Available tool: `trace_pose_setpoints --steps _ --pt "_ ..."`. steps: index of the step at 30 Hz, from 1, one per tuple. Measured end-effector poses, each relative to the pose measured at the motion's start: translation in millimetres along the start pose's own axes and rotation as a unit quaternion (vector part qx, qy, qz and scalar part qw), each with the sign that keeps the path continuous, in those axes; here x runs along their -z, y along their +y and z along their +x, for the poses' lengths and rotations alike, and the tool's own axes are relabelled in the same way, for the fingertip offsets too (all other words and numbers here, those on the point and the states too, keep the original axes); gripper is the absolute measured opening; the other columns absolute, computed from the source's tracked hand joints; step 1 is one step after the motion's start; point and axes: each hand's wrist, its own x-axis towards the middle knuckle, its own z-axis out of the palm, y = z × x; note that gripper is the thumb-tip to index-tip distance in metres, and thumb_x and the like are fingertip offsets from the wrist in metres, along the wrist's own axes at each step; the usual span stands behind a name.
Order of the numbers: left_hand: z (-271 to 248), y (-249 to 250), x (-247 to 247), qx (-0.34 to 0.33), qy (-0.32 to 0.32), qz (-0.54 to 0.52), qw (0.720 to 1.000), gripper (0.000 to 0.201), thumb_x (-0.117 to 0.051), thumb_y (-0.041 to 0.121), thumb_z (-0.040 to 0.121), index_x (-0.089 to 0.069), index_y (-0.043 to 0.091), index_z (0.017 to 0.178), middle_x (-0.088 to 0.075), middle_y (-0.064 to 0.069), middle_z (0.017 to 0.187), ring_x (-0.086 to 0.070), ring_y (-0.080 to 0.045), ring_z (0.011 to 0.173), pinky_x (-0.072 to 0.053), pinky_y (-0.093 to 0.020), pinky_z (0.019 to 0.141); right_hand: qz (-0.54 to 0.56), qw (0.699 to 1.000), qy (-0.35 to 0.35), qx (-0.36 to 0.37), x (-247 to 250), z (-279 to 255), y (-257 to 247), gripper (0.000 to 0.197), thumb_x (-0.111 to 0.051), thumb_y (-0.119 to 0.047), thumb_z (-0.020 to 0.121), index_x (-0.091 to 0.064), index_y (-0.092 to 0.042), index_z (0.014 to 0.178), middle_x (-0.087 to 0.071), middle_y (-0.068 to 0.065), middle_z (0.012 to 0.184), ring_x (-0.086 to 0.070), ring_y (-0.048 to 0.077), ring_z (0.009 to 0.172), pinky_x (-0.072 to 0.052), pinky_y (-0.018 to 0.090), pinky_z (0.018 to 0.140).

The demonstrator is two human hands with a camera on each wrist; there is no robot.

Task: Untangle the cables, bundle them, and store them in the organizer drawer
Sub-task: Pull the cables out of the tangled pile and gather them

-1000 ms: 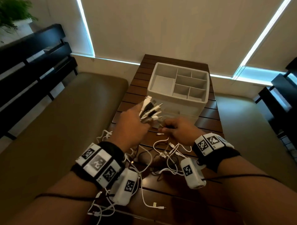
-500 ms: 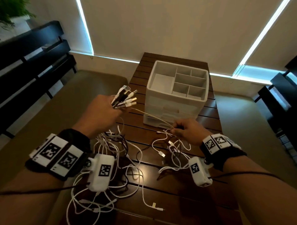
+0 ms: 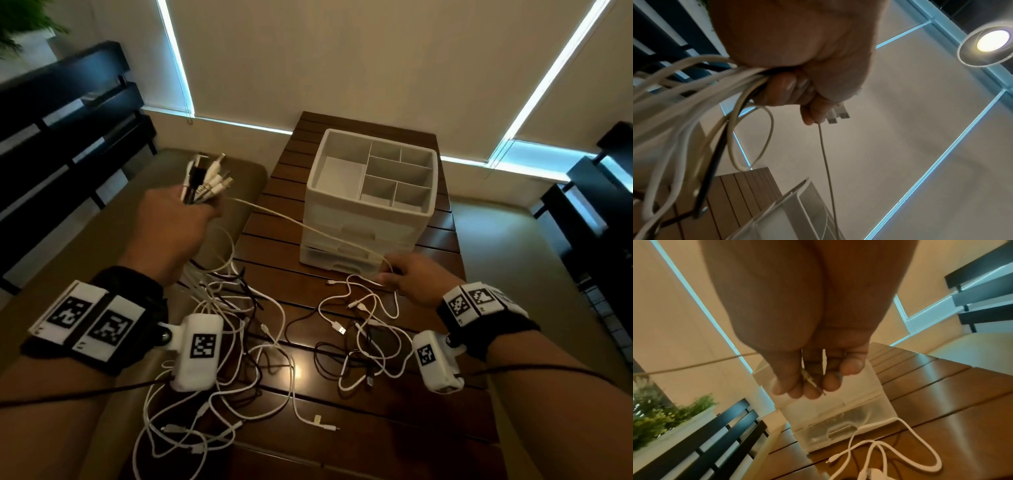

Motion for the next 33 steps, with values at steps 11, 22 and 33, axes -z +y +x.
trace_pose_setpoints --steps 11,22,33 --pt "-10 -8 5 -0.042 -0.385 0.278 0.879 0.012 -0.076 0.017 0.079 -0.07 0.019 0.069 -0.058 0.005 0.048 -0.044 -0.001 0.038 -0.033 -0.016 0.041 0.134 0.99 0.022 0.048 3 -19 9 0.025 -0.066 -0.008 0.087 -0.069 -0.028 0.103 -0.07 -0.002 0.082 -0.066 0.007 0.07 -0.051 0.023 0.066" --pt "12 -37 29 0.092 -0.371 -0.057 0.922 0.064 -0.082 0.056 0.057 -0.07 0.005 0.094 -0.036 0.002 0.051 -0.029 -0.01 0.042 -0.027 -0.022 0.037 -0.231 0.915 -0.319 0.088 -75 -44 -14 0.045 -0.058 -0.008 0.09 -0.053 -0.028 0.13 -0.057 -0.004 0.121 -0.056 0.019 0.114 -0.045 0.026 0.088" --pt "-3 -38 23 0.078 -0.519 -0.127 0.842 0.044 -0.082 0.048 0.064 -0.062 0.009 0.071 -0.034 -0.009 0.062 -0.026 -0.012 0.041 -0.019 -0.025 0.041 0.161 0.975 -0.042 0.151 -79 -2 -91 0.064 -0.072 -0.041 0.08 -0.044 -0.038 0.138 -0.051 -0.009 0.129 -0.048 0.002 0.114 -0.042 0.026 0.097"
